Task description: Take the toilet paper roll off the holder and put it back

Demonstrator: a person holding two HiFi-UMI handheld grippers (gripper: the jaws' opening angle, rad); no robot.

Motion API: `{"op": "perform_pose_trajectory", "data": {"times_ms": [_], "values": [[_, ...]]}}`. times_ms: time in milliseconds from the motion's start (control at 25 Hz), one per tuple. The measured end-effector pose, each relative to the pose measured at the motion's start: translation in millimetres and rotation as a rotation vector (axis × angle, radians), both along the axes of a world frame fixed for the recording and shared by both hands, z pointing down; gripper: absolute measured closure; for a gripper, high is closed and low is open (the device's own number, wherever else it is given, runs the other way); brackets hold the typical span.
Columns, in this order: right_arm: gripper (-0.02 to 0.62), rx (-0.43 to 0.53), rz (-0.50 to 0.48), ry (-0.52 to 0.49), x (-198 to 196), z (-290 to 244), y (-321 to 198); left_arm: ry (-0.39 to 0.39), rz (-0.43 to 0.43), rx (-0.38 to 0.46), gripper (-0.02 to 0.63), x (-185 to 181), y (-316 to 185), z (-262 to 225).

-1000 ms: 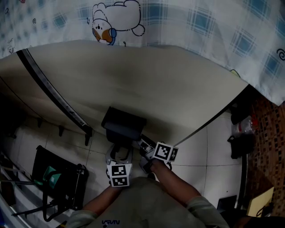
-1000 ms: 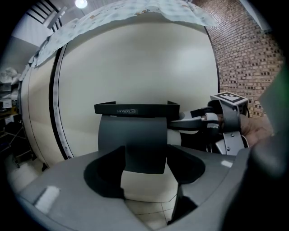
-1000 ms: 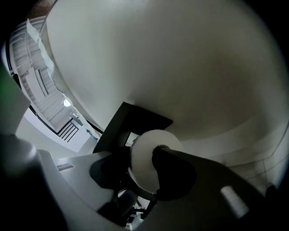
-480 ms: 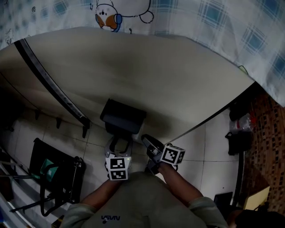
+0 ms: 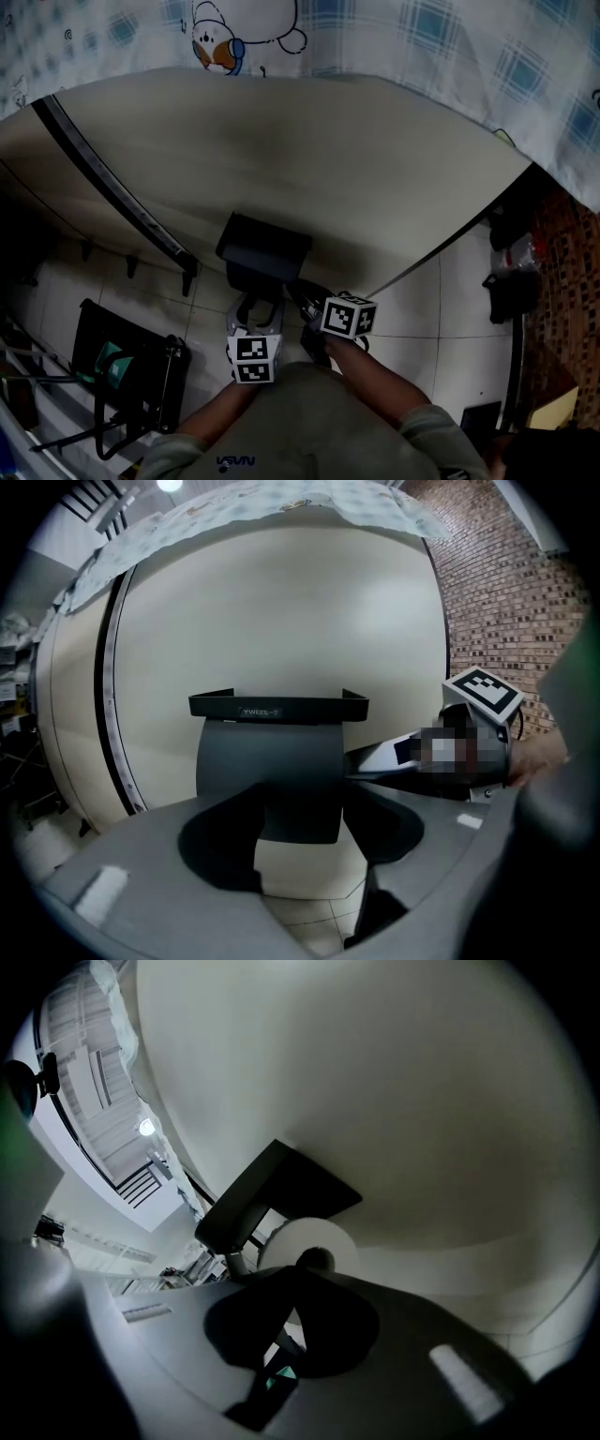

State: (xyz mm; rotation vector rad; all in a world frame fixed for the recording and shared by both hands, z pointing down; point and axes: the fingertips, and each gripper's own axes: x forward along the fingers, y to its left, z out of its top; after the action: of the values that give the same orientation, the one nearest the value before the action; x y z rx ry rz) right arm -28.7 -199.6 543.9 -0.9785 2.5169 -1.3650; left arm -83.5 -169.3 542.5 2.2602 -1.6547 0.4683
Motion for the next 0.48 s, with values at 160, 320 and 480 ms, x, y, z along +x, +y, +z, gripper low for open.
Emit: {"op": "perform_pose_trajectory", "data": {"times_ms": [160, 320, 480], "values": [[0.595, 0.014, -0.002, 0.045, -4, 1, -2, 0.004, 0.007, -0.001, 0.344, 1, 2, 0], [0.595, 0.034, -0.004, 0.076, -4, 0, -1, 0.010, 0.006, 0.001, 0.345, 1, 1, 0], [0.595, 0.034, 0.013, 0.095, 6, 4, 1, 0.025, 0.020, -0.004, 0.364, 5, 4, 0]]}}
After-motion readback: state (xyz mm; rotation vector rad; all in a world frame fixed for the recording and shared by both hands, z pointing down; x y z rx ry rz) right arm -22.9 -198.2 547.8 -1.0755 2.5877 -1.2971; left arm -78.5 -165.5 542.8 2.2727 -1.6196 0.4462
